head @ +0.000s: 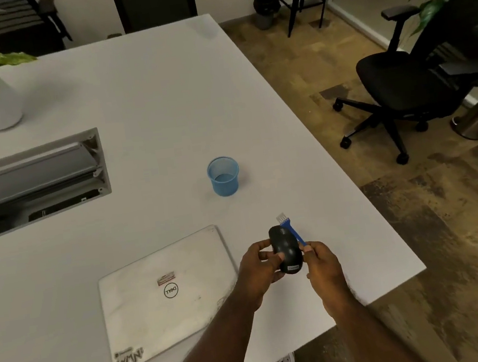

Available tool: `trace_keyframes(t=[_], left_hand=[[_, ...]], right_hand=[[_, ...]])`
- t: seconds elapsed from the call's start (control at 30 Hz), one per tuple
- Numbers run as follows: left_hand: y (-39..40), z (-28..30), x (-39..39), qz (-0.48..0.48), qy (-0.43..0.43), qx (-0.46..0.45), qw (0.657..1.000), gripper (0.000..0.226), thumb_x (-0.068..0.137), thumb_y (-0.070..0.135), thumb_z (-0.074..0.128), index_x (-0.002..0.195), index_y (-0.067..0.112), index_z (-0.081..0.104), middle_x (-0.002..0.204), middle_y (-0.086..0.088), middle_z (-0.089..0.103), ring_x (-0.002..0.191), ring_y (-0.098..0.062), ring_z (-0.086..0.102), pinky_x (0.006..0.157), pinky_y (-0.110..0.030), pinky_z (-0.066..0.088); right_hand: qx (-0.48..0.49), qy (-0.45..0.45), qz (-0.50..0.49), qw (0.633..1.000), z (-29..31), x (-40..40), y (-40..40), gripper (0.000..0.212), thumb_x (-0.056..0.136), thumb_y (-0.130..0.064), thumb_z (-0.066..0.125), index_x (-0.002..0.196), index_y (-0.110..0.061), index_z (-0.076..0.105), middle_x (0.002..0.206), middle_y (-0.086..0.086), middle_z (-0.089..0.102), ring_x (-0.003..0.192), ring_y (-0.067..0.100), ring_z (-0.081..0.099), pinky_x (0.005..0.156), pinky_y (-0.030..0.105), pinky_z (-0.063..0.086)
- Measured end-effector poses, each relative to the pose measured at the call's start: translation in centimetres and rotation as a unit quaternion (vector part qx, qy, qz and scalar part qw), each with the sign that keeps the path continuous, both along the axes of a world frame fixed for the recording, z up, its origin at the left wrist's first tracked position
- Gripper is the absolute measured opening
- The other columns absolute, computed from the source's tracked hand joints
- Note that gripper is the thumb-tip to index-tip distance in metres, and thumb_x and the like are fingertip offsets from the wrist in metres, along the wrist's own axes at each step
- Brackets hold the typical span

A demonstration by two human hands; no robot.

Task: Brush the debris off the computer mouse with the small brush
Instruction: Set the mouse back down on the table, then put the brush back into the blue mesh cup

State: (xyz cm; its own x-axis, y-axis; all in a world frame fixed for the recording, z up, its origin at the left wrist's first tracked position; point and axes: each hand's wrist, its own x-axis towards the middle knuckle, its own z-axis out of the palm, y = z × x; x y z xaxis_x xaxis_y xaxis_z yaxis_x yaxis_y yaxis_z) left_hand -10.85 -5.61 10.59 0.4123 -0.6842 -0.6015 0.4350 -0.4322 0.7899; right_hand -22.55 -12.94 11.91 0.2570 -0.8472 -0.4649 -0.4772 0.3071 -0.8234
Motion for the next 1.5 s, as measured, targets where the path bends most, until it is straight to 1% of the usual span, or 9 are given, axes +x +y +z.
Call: trace_keyframes(t=[0.2, 0.47, 0.73, 1.0, 1.1, 1.2, 1.27, 1.4, 1.5], left_hand=[[-2.1, -2.9, -0.2, 0.034, -0.043, 0.063, 0.996, 0.043, 0.085, 0.009, 0.067, 0.127, 0.009, 0.056, 0.098, -0.013, 0.070, 0.082, -0.019, 0.066, 0.068, -0.023, 0.055], [-3.9, -6.2, -0.6, 0.074, -0.041, 0.106, 0.991, 0.043, 0.084, 0.006, 0.066, 0.126, 0.009, 0.059, 0.103, -0.011, 0.072, 0.094, -0.025, 0.069, 0.090, -0.043, 0.056], [-4.4, -7.2, -0.7, 0.062, -0.084, 0.115, 0.988, 0.031, 0.083, 0.002, 0.062, 0.112, 0.010, 0.069, 0.099, -0.011, 0.074, 0.094, -0.027, 0.069, 0.091, -0.046, 0.055], [-4.9, -7.8, -0.6, 0.030, -0.134, 0.139, 0.981, 0.018, 0.080, 0.004, 0.063, 0.085, 0.019, 0.071, 0.087, -0.014, 0.074, 0.084, -0.030, 0.069, 0.082, -0.042, 0.058], [-4.8, -7.4, -0.4, 0.027, -0.173, 0.181, 0.968, 0.015, 0.084, 0.008, 0.060, 0.094, 0.006, 0.071, 0.081, -0.006, 0.069, 0.069, -0.015, 0.061, 0.070, -0.024, 0.054], [-4.2, -6.2, 0.2, 0.054, -0.230, 0.194, 0.952, 0.029, 0.088, 0.010, 0.055, 0.115, 0.009, 0.068, 0.105, 0.001, 0.065, 0.091, -0.008, 0.062, 0.078, -0.006, 0.041], [-3.6, -5.2, 0.9, 0.066, -0.260, 0.182, 0.946, 0.030, 0.091, 0.012, 0.054, 0.120, 0.014, 0.065, 0.116, 0.001, 0.062, 0.106, -0.012, 0.059, 0.087, -0.012, 0.039], [-1.8, -3.6, 3.2, 0.059, -0.354, 0.155, 0.921, 0.031, 0.091, 0.011, 0.056, 0.121, 0.015, 0.063, 0.117, -0.003, 0.062, 0.106, -0.018, 0.061, 0.092, -0.021, 0.047], [-0.3, -3.1, 5.3, 0.032, -0.460, 0.168, 0.871, 0.039, 0.086, 0.012, 0.060, 0.125, 0.013, 0.061, 0.124, -0.007, 0.060, 0.114, -0.024, 0.056, 0.099, -0.033, 0.044]], right_hand=[[0.009, 0.037, 0.049, 0.998, -3.7, 0.6, -2.8, 0.020, 0.103, -0.019, 0.043, 0.107, -0.013, 0.062, 0.099, 0.006, 0.066, 0.084, 0.019, 0.058, 0.071, 0.027, 0.046], [0.010, 0.071, 0.096, 0.993, -8.0, 1.4, -5.3, 0.022, 0.102, -0.019, 0.045, 0.108, -0.011, 0.064, 0.097, 0.003, 0.067, 0.083, 0.014, 0.060, 0.066, 0.023, 0.044], [0.010, 0.078, 0.129, 0.989, -9.6, 1.5, -5.4, 0.024, 0.103, -0.019, 0.043, 0.111, -0.011, 0.064, 0.099, 0.005, 0.067, 0.086, 0.017, 0.060, 0.072, 0.025, 0.045], [0.000, 0.084, 0.151, 0.985, -10.3, 1.2, -6.3, 0.023, 0.103, -0.017, 0.043, 0.112, -0.011, 0.064, 0.099, 0.004, 0.066, 0.084, 0.014, 0.059, 0.069, 0.022, 0.043], [-0.015, 0.083, 0.149, 0.985, -10.2, 0.8, -6.9, 0.022, 0.103, -0.017, 0.044, 0.112, -0.012, 0.063, 0.098, 0.001, 0.065, 0.086, 0.015, 0.059, 0.070, 0.023, 0.043], [-0.041, 0.083, 0.137, 0.986, -9.6, 0.4, -8.0, 0.019, 0.101, -0.016, 0.047, 0.105, -0.015, 0.065, 0.090, -0.002, 0.064, 0.084, 0.020, 0.059, 0.065, 0.022, 0.042], [-0.061, 0.072, 0.135, 0.986, -8.9, 0.4, -8.9, 0.018, 0.100, -0.014, 0.050, 0.104, -0.012, 0.068, 0.093, 0.003, 0.067, 0.086, 0.022, 0.061, 0.068, 0.024, 0.045], [-0.095, 0.043, 0.135, 0.985, -6.8, 1.8, -10.3, 0.021, 0.097, -0.014, 0.057, 0.112, -0.008, 0.071, 0.103, 0.008, 0.069, 0.096, 0.024, 0.064, 0.086, 0.034, 0.050], [-0.114, 0.007, 0.132, 0.985, -5.0, 3.9, -10.9, 0.021, 0.096, -0.015, 0.061, 0.113, -0.009, 0.072, 0.101, 0.006, 0.070, 0.095, 0.019, 0.065, 0.082, 0.024, 0.050]])
